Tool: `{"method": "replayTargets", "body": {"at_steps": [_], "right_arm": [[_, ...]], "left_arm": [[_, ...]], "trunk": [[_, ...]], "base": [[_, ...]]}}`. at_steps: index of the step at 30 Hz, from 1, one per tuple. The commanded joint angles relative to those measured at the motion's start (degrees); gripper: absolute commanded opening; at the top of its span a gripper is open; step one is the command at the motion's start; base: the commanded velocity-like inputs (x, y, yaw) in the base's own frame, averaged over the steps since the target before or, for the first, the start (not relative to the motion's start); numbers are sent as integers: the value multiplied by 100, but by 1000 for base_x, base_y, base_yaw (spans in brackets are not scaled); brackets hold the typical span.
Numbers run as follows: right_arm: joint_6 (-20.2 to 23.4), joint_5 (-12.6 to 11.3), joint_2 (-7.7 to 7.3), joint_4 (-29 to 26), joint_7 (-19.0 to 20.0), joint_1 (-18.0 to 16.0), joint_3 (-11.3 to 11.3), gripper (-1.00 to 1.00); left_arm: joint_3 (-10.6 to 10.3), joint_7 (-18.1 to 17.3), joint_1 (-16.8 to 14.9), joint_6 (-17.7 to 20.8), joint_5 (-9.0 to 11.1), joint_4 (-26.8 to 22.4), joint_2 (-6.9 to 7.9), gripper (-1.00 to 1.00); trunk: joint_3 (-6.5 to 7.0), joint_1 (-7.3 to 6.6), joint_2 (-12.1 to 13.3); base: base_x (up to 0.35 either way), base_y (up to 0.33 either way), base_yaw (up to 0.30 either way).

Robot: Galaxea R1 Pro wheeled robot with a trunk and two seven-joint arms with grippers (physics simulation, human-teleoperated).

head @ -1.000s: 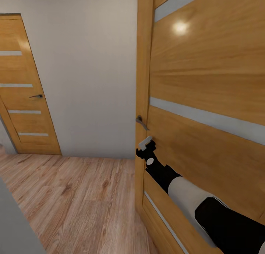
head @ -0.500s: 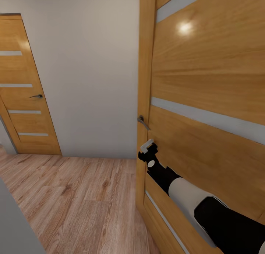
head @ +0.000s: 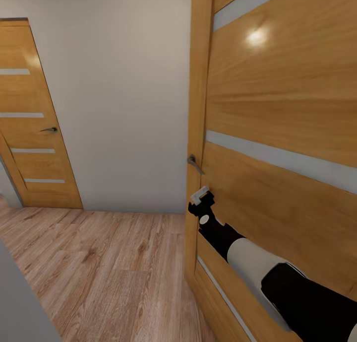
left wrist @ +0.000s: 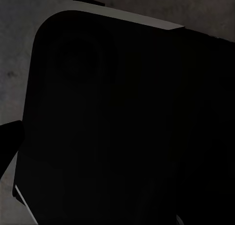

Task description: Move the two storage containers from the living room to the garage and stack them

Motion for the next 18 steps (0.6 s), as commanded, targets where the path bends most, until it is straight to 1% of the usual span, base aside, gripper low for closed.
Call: {"method": "replayTargets", "body": {"at_steps": [1,7,16,18], "right_arm": [[33,53,0,12,-47,-4,-20,100],[-5,53,0,23,-48,-4,-20,100],[-10,53,0,24,-49,-5,-20,100],[-10,53,0,24,-49,-3,-20,100]], "left_arm": [[34,0,0,-7,13,-4,-2,100],[34,-2,0,-7,19,-4,-2,100],[34,0,0,-7,21,-4,-2,100],[34,0,0,-7,20,-4,-2,100]], "trunk": [[-6,0,-3],[-6,0,-3],[-6,0,-3],[-6,0,-3]], "base": [[0,-19,0],[0,-153,0],[0,-23,0],[0,-102,0]]}}
